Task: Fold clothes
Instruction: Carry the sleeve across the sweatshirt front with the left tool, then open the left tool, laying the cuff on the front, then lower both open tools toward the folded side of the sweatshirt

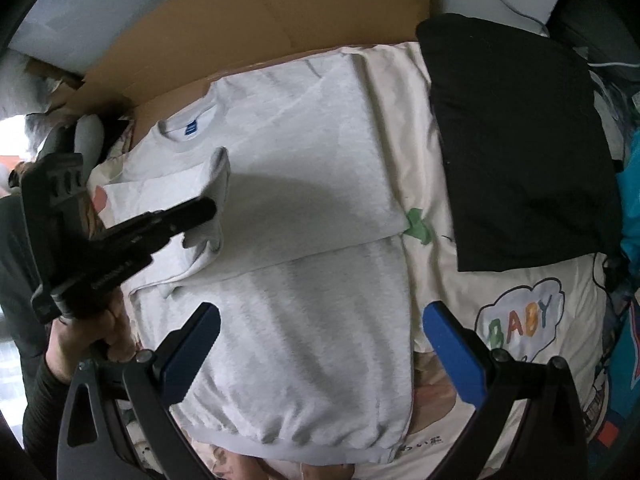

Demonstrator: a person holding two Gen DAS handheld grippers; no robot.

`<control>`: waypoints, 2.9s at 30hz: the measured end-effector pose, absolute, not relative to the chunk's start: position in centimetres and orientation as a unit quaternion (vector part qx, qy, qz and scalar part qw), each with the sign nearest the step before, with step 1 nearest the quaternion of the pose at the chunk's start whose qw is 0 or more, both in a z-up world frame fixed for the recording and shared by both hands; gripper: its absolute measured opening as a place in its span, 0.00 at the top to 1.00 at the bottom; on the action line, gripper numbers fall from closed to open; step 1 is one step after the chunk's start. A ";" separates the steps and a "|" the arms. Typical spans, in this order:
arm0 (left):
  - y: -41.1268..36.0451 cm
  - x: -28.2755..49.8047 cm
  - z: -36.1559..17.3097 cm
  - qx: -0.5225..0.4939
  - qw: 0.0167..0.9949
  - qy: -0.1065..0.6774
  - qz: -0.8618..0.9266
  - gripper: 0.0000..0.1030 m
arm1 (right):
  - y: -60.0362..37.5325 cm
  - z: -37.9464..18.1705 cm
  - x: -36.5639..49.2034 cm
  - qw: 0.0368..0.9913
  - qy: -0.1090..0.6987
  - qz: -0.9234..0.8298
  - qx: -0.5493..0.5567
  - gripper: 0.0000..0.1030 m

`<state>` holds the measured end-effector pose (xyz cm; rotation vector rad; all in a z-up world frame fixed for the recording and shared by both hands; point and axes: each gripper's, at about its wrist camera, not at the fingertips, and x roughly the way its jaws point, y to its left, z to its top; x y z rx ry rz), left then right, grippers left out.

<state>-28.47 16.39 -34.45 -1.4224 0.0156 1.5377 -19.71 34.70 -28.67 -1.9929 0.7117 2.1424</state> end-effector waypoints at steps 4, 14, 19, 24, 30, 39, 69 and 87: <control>17.5 -27.9 -36.1 -0.597 0.502 0.013 0.626 0.96 | 34.8 -29.2 -19.7 0.068 0.231 0.703 -0.669 0.01; 18.3 -27.3 -37.9 -0.632 0.492 0.022 0.599 0.93 | 35.0 -29.6 -19.5 0.075 0.217 0.699 -0.678 0.01; 17.9 -27.1 -35.8 -0.618 0.508 0.013 0.600 0.46 | 34.9 -29.3 -19.5 0.073 0.211 0.703 -0.675 0.01; 16.0 -27.8 -33.7 -0.609 0.505 -0.009 0.612 0.42 | 35.1 -29.2 -19.2 0.072 0.215 0.704 -0.673 0.01; 12.5 -28.8 -31.5 -0.596 0.491 -0.020 0.635 0.42 | 35.5 -29.2 -19.2 0.074 0.227 0.703 -0.670 0.01; 3.8 -31.0 -30.8 -0.579 0.441 -0.040 0.685 0.42 | 34.5 -29.1 -19.7 0.059 0.229 0.707 -0.667 0.01; -20.6 -30.8 -37.0 -0.563 0.223 -0.058 0.794 0.42 | 32.3 -31.6 -24.0 0.004 0.246 0.720 -0.649 0.06; -20.8 -30.4 -45.5 -0.563 0.186 0.057 0.803 0.42 | 30.7 -36.7 -25.7 -0.001 0.229 0.696 -0.680 0.07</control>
